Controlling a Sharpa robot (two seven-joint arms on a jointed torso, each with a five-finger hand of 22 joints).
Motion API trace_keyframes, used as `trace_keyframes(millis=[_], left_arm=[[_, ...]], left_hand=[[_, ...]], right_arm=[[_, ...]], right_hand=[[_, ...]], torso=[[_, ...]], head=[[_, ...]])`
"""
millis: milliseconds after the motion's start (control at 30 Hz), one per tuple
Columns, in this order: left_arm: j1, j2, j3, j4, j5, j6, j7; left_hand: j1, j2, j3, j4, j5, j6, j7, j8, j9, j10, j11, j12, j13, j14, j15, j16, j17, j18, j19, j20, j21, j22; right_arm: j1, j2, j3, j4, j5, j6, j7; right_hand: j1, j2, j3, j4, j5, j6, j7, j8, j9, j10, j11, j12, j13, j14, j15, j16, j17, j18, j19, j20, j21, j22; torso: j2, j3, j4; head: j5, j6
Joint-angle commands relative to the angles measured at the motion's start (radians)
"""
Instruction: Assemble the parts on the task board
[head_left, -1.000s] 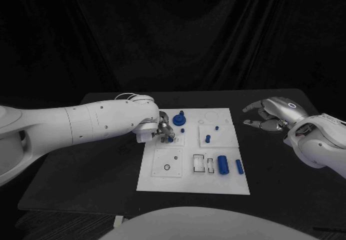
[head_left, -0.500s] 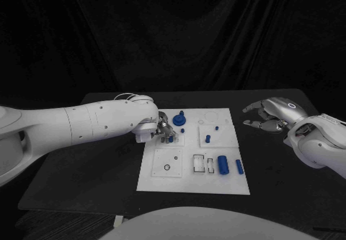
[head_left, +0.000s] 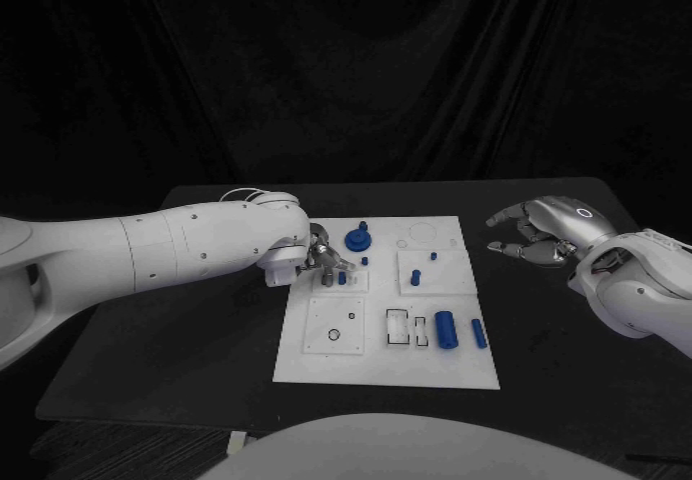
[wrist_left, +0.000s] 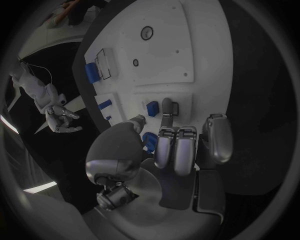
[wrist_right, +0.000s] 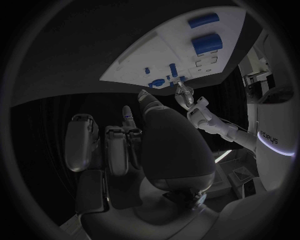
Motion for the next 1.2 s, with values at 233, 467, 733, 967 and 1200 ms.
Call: trace_keyframes(millis=[233,467,733,967,1200], left_arm=[[0.054,-0.041,0.001,0.049,0.001,-0.044,-0.004],[0.130,-0.079,0.001,0.088,0.001,0.004,-0.010],[0.167,-0.081,0.001,0.033,0.001,0.036,-0.007],[0.152,-0.056,0.000,-0.053,-0.067,0.043,0.021],[0.121,-0.032,0.000,-0.131,-0.092,0.027,0.050]], left_hand=[[0.038,0.013,-0.068,0.004,-0.003,0.046,-0.027,0.107,0.117,0.105,-0.037,0.003,0.263,0.106,-0.034,0.003,0.263,-0.006,0.030,-0.021,0.017,0.092],[0.094,0.022,-0.097,-0.005,-0.002,0.016,-0.039,0.164,0.202,0.105,-0.045,0.003,0.263,0.106,-0.044,0.003,0.263,-0.012,0.053,-0.034,0.032,0.110],[0.145,0.030,-0.102,-0.021,0.001,-0.005,-0.041,0.180,0.233,0.105,-0.047,0.003,0.263,0.106,-0.046,0.003,0.263,-0.012,0.057,-0.037,0.031,0.114],[0.153,0.029,-0.113,-0.018,0.000,-0.029,-0.035,0.178,0.243,0.105,-0.043,0.003,0.263,0.106,-0.044,0.003,0.263,-0.012,0.056,-0.036,0.029,0.114],[0.149,0.024,-0.136,-0.004,-0.001,-0.055,-0.029,0.190,0.272,0.105,-0.038,0.003,0.263,0.106,-0.040,0.003,0.263,-0.013,0.059,-0.033,0.030,0.119]], right_arm=[[-0.003,-0.008,0.001,0.003,-0.003,0.004,-0.019],[-0.003,-0.017,0.001,0.010,-0.003,0.004,-0.020],[-0.004,-0.022,0.001,0.012,-0.003,0.007,-0.019],[-0.014,-0.033,0.001,0.020,0.005,0.009,-0.012],[-0.016,-0.037,0.001,0.025,0.008,0.006,-0.007]], right_hand=[[-0.011,0.003,-0.002,-0.003,-0.007,0.009,0.001,0.004,-0.002,0.106,0.008,0.003,0.263,0.104,0.007,0.003,0.263,0.002,0.001,0.006,-0.003,0.188],[-0.015,0.004,-0.004,-0.001,-0.007,0.010,0.001,0.004,-0.002,0.106,0.009,0.003,0.263,0.104,0.007,0.003,0.263,0.002,0.001,0.007,-0.003,0.188],[-0.017,0.004,-0.004,0.000,-0.007,0.010,0.001,0.004,-0.002,0.106,0.009,0.003,0.263,0.104,0.007,0.003,0.263,0.002,0.001,0.007,-0.004,0.188],[-0.019,0.006,-0.004,0.001,-0.006,0.011,0.002,0.004,-0.003,0.106,0.009,0.003,0.263,0.104,0.007,0.003,0.263,0.002,0.001,0.007,-0.004,0.188],[-0.019,0.006,-0.004,0.001,-0.006,0.012,0.002,0.004,-0.003,0.106,0.009,0.003,0.263,0.104,0.008,0.003,0.263,0.002,0.000,0.008,-0.005,0.188]], torso=[[0.000,-0.0005,0.0008],[0.000,0.0007,-0.0020],[0.005,-0.0010,-0.0003],[0.008,-0.0008,-0.0025],[0.017,-0.0008,-0.0040]], head=[[-0.008,0.000],[-0.014,0.000],[-0.005,0.000],[0.007,0.000],[0.012,0.000]])
